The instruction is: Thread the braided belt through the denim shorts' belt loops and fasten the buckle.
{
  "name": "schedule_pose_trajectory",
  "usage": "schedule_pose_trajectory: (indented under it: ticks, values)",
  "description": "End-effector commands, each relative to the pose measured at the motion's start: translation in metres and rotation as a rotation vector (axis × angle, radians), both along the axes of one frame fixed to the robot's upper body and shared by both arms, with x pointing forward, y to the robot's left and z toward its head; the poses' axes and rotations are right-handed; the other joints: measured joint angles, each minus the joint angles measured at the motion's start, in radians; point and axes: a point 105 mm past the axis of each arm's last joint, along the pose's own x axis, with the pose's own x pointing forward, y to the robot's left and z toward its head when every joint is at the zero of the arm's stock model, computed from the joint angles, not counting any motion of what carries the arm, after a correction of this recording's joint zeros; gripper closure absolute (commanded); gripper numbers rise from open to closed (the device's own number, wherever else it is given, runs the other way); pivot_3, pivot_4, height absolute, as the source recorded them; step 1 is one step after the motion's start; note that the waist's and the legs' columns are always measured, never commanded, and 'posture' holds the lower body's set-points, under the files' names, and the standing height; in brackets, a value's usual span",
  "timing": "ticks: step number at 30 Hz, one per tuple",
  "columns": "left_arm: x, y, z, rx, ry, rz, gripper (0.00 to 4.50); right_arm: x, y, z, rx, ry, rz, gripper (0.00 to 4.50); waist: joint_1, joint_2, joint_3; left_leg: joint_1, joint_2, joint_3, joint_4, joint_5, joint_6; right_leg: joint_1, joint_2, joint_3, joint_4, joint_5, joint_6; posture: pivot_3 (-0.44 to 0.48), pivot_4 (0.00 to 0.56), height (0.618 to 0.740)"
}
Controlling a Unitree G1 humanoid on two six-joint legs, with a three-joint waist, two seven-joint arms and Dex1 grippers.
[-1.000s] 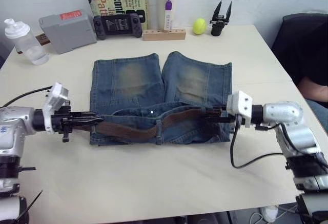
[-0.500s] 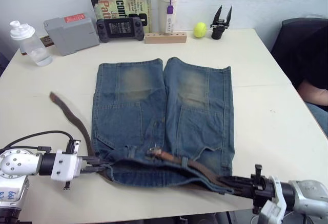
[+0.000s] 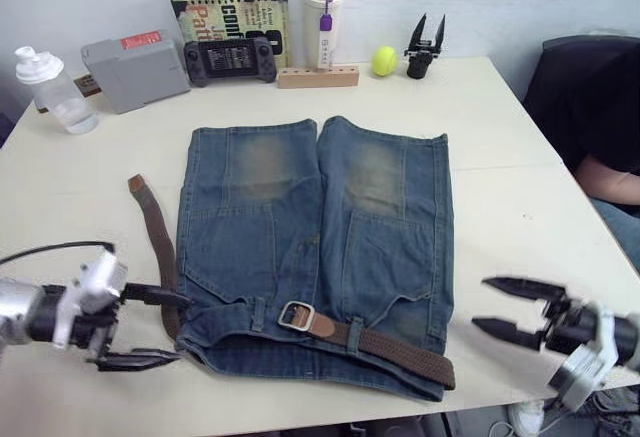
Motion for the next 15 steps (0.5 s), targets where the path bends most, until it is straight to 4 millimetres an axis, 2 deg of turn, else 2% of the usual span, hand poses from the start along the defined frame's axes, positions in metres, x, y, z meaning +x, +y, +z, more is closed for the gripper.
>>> schedule_pose_trajectory:
  ticks: [1,4,5,7,9,10,12,14,15]
  values:
    - [0.009,0.008,0.034,-0.144,0.016,0.061,0.03,0.023,-0.023,0.024,0.02,-0.03,-0.12,0.0,0.003,0.002,0.002,0.0,0.0,0.0,0.001,0.0,0.0,0.0,0.0,0.0,0.001,-0.001,0.0,0.0,0.15,0.709]
    - [0.033,0.015,0.048,-0.214,-0.078,0.132,0.03,0.061,-0.023,0.048,0.051,-0.057,-0.197,0.0,0.0,0.003,0.002,0.001,0.0,0.0,0.001,0.001,-0.002,0.0,0.001,0.0,0.004,-0.001,-0.001,0.0,0.15,0.709]
    - [0.044,0.014,0.049,-0.229,-0.117,0.151,0.03,0.078,-0.022,0.047,0.063,0.009,-0.247,0.0,-0.003,0.003,0.002,-0.001,0.0,0.0,0.001,0.001,-0.002,-0.002,0.001,0.0,0.005,-0.001,-0.002,0.0,0.15,0.709]
    - [0.057,0.012,0.048,-0.234,-0.159,0.173,0.03,0.097,-0.019,0.042,0.091,0.128,-0.305,0.0,-0.009,0.002,0.003,0.001,0.0,0.0,0.001,0.002,-0.003,-0.001,0.001,0.0,0.006,-0.002,-0.002,0.0,0.15,0.709]
    - [0.069,0.005,0.043,-0.242,-0.172,0.197,0.03,0.123,-0.014,0.04,0.263,0.36,-0.418,0.0,-0.011,0.001,0.003,0.0,0.001,0.0,0.0,0.002,-0.003,-0.002,0.002,0.0,0.005,-0.002,-0.003,0.0,0.15,0.709]
    - [0.075,0.001,0.037,-0.223,-0.177,0.209,0.03,0.133,-0.009,0.035,0.355,0.541,-0.478,0.0,-0.012,0.001,0.003,-0.001,0.001,0.0,0.001,0.002,-0.003,-0.002,0.003,0.0,0.006,-0.003,-0.002,0.0,0.15,0.709]
    - [0.088,-0.008,0.018,-0.112,-0.193,0.239,0.03,0.144,0.006,0.034,0.446,0.711,-0.519,0.0,-0.013,0.002,0.003,-0.003,0.001,0.0,0.001,0.002,-0.003,-0.002,0.003,0.001,0.006,-0.003,-0.002,0.0,0.15,0.709]
    - [0.095,-0.012,0.01,-0.054,-0.208,0.247,0.03,0.146,0.015,0.033,0.469,0.809,-0.533,0.0,-0.01,0.002,0.003,-0.004,0.0,0.0,0.002,0.002,-0.002,-0.004,0.002,0.001,0.007,-0.003,-0.002,0.0,0.15,0.709]
    - [0.109,-0.015,0.003,-0.019,-0.233,0.301,0.03,0.148,0.021,0.033,0.473,0.846,-0.541,0.0,-0.009,0.002,0.003,-0.004,0.0,0.0,0.002,0.002,-0.002,-0.005,0.002,0.001,0.007,-0.003,-0.002,0.0,0.15,0.709]
